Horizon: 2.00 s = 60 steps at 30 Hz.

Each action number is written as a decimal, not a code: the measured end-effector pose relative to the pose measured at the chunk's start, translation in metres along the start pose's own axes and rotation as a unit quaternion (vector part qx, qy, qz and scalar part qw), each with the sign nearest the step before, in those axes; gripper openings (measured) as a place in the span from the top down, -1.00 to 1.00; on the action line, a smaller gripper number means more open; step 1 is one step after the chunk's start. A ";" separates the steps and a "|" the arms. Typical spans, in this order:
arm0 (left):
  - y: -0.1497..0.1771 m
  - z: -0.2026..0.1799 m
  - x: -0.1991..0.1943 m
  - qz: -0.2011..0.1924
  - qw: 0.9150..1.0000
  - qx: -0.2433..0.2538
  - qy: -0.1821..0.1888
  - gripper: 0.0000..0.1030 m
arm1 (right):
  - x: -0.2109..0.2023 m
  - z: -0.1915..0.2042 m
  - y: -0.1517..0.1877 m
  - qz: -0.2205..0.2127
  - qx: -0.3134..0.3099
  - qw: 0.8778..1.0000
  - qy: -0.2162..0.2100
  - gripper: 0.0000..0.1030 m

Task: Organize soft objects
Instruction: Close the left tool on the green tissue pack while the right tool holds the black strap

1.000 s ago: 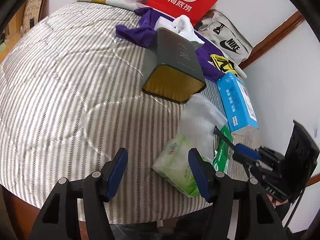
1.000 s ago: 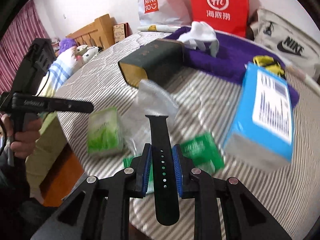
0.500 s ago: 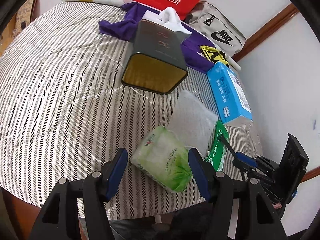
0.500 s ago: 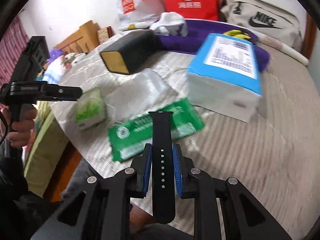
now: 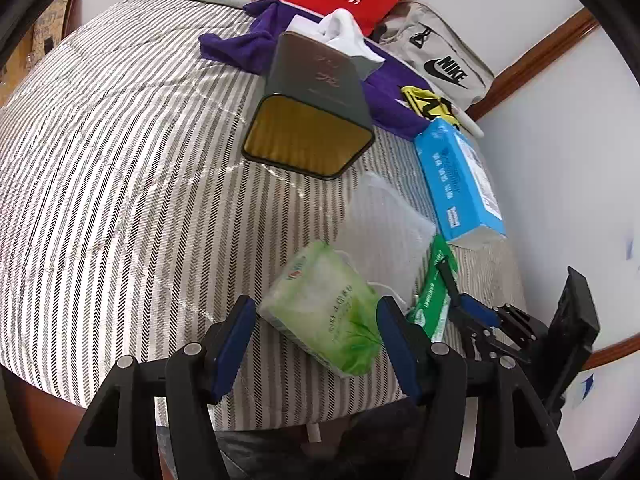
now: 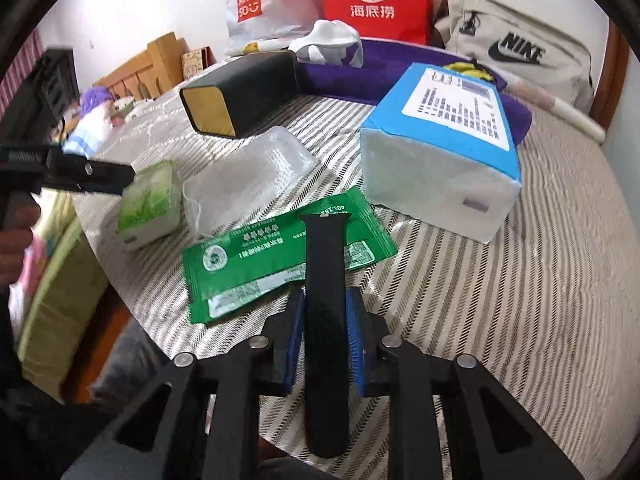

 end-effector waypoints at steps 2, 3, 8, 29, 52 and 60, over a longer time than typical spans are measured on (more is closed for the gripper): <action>0.002 -0.005 -0.003 -0.001 1.000 0.000 0.012 -0.18 | 0.000 0.001 0.000 -0.002 0.000 1.000 0.004 0.59; 0.003 -0.007 -0.004 0.000 1.000 0.000 0.014 -0.18 | -0.001 0.000 0.000 -0.001 0.002 1.000 0.005 0.59; 0.012 -0.015 0.000 0.013 1.000 0.015 -0.005 -0.26 | -0.006 0.000 0.001 -0.002 0.018 1.000 -0.002 0.60; 0.021 -0.037 0.031 -0.016 0.984 0.153 -0.089 -0.53 | -0.047 -0.033 0.004 -0.045 0.078 0.996 0.000 0.60; -0.007 -0.026 0.023 -0.084 0.991 0.093 -0.040 -0.20 | -0.029 -0.044 0.010 -0.017 0.097 0.995 0.025 0.60; -0.018 -0.018 0.013 -0.090 0.993 0.073 -0.027 -0.20 | -0.021 -0.036 0.008 -0.003 0.094 0.995 0.028 0.60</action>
Point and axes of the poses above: each gripper's, at about its wrist camera, not at the fingertips, and x roughly the way its jaws point, z to its left, y to its underside, the point moved 9 cm from there along x, roughly the way its jaws point, and after that the axes turned 8 degrees about -z, right-handed, at the moved point
